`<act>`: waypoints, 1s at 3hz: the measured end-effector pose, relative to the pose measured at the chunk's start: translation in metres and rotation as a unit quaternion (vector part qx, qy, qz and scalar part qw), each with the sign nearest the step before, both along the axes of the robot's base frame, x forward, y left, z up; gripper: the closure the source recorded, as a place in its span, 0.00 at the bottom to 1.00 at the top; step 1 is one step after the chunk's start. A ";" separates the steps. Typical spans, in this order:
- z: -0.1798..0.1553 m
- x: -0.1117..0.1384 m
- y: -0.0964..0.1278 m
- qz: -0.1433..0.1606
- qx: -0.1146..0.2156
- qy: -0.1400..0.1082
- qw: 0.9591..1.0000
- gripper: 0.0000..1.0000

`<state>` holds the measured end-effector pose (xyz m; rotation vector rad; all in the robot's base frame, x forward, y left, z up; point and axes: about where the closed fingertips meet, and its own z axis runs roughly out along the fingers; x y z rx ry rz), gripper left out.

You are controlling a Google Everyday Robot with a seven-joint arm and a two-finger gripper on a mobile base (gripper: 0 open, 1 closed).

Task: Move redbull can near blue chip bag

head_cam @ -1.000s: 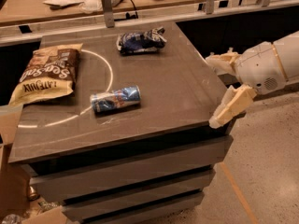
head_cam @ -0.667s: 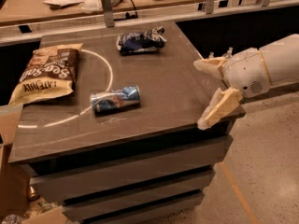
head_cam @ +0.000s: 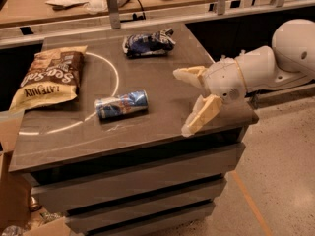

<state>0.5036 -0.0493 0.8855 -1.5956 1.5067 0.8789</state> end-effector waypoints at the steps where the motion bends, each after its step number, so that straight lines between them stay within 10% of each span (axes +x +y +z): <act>1: -0.005 0.013 0.022 0.020 0.016 -0.006 1.000 0.00; 3: -0.015 0.042 0.063 0.031 0.032 -0.021 0.999 0.00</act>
Offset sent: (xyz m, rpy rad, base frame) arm 0.0545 0.0643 -0.0162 0.0705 -0.0649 0.0326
